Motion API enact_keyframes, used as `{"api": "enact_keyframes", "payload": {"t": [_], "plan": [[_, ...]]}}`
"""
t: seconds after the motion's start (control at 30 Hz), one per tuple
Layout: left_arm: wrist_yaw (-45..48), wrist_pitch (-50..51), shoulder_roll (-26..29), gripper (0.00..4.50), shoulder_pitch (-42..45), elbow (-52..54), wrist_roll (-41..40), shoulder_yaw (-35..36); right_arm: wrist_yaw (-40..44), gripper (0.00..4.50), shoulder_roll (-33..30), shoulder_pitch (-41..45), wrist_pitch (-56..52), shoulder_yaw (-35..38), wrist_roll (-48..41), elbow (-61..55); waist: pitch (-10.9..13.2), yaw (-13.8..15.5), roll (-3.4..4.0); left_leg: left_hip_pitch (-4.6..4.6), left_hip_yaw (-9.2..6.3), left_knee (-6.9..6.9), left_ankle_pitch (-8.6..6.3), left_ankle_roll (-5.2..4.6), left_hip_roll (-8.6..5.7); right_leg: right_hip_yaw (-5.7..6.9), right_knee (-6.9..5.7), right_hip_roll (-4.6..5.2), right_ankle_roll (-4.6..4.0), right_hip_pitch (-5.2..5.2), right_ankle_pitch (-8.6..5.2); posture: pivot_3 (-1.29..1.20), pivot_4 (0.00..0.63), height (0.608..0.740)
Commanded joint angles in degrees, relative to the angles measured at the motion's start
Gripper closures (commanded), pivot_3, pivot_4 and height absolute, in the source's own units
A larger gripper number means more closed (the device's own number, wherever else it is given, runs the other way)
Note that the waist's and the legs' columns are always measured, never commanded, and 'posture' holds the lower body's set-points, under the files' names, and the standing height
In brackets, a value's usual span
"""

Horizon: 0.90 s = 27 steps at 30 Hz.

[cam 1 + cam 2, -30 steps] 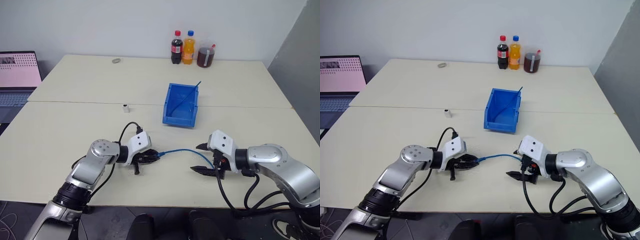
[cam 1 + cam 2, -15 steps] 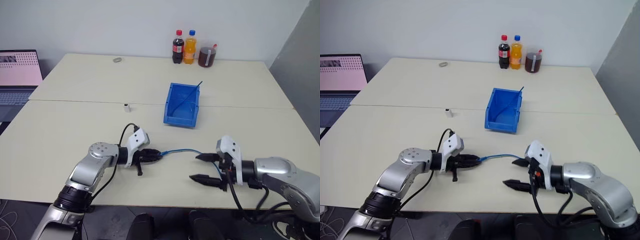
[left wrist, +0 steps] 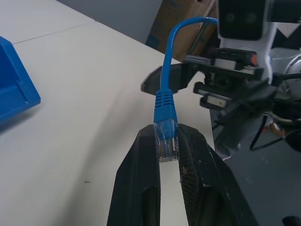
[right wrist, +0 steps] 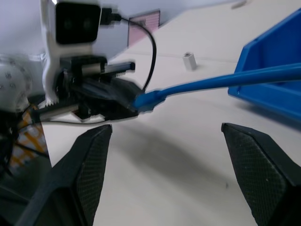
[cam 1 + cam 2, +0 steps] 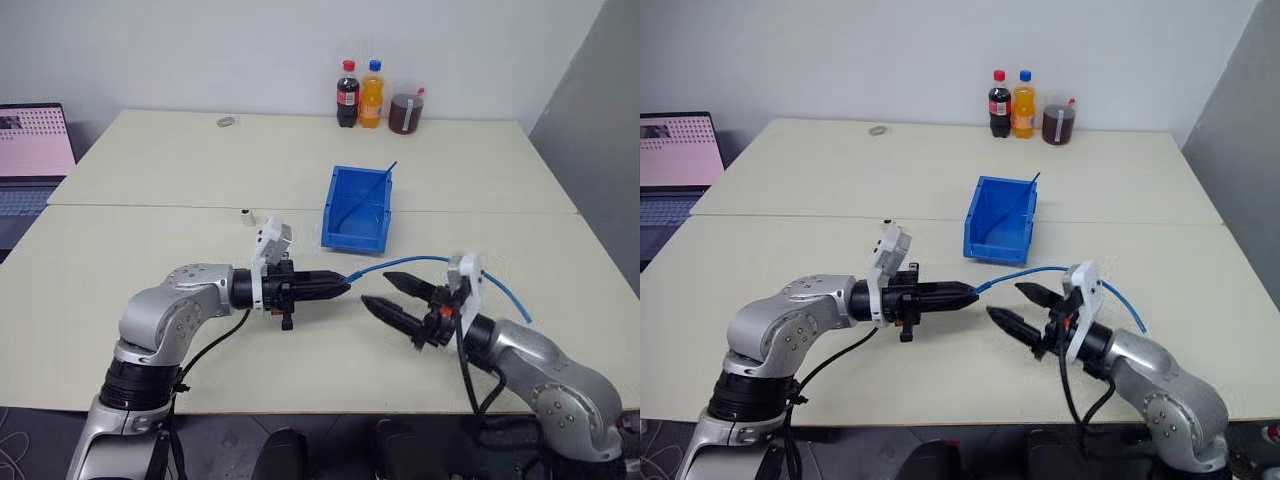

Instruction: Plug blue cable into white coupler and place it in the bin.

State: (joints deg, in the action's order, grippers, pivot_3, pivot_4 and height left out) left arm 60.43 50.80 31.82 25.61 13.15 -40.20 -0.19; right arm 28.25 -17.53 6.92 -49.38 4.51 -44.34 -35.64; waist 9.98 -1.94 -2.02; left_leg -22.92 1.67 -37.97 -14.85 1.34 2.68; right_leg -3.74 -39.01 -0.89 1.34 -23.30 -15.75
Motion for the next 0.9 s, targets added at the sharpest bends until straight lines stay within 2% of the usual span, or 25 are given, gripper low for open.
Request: {"api": "enact_keyframes", "payload": {"t": [0.03,0.3,0.63,0.67,0.7,0.9], "plan": [[-1.3,1.1,-0.4,4.25,0.8,2.3,-3.6,2.1,-1.5,0.57,1.7,2.9,-0.4,1.1,-4.6,1.6,0.0,0.1,0.0,-0.02,0.0,0.01,0.0,0.0,0.0,-0.01,0.02,0.0,0.0,-0.01,0.0,0.0,0.15,0.74],[-3.4,1.2,-0.9,4.25,0.4,3.0,-6.4,2.6,-4.2,0.57,4.0,6.7,-3.9,1.1,-13.4,5.0,0.0,0.1,0.0,-0.03,-0.02,0.05,0.0,0.0,0.01,-0.02,0.02,0.0,-0.03,-0.02,-0.01,0.0,0.15,0.74],[-4.7,1.4,-0.3,4.25,1.1,4.1,-8.1,2.3,-5.0,0.57,3.8,9.0,-4.6,-0.1,-16.7,7.3,0.0,0.0,0.01,-0.03,-0.02,0.05,0.0,0.0,0.01,-0.02,0.02,0.0,-0.03,-0.02,-0.01,0.0,0.15,0.74],[-4.9,1.5,-0.2,4.25,1.2,4.2,-8.2,2.2,-4.8,0.91,3.7,9.3,-4.5,-0.3,-16.8,7.5,0.0,0.0,0.01,-0.03,-0.03,0.05,0.0,0.0,0.01,-0.02,0.02,0.0,-0.03,-0.02,-0.01,0.0,0.15,0.74],[-5.1,1.5,-0.2,4.25,1.3,4.4,-8.4,2.1,-4.8,1.04,3.6,9.5,-4.5,-0.3,-17.0,7.8,0.0,0.1,0.01,-0.03,-0.02,0.05,0.0,0.0,0.01,-0.02,0.03,0.0,-0.03,-0.02,-0.01,0.0,0.15,0.74],[-5.7,1.6,-0.2,4.25,1.8,4.4,-8.5,1.8,-4.0,2.52,2.8,10.2,-5.0,-0.8,-17.9,8.2,0.0,0.1,0.01,-0.03,-0.01,0.05,0.0,0.0,0.01,-0.02,0.02,0.0,-0.03,-0.03,-0.01,0.0,0.15,0.74]]}}
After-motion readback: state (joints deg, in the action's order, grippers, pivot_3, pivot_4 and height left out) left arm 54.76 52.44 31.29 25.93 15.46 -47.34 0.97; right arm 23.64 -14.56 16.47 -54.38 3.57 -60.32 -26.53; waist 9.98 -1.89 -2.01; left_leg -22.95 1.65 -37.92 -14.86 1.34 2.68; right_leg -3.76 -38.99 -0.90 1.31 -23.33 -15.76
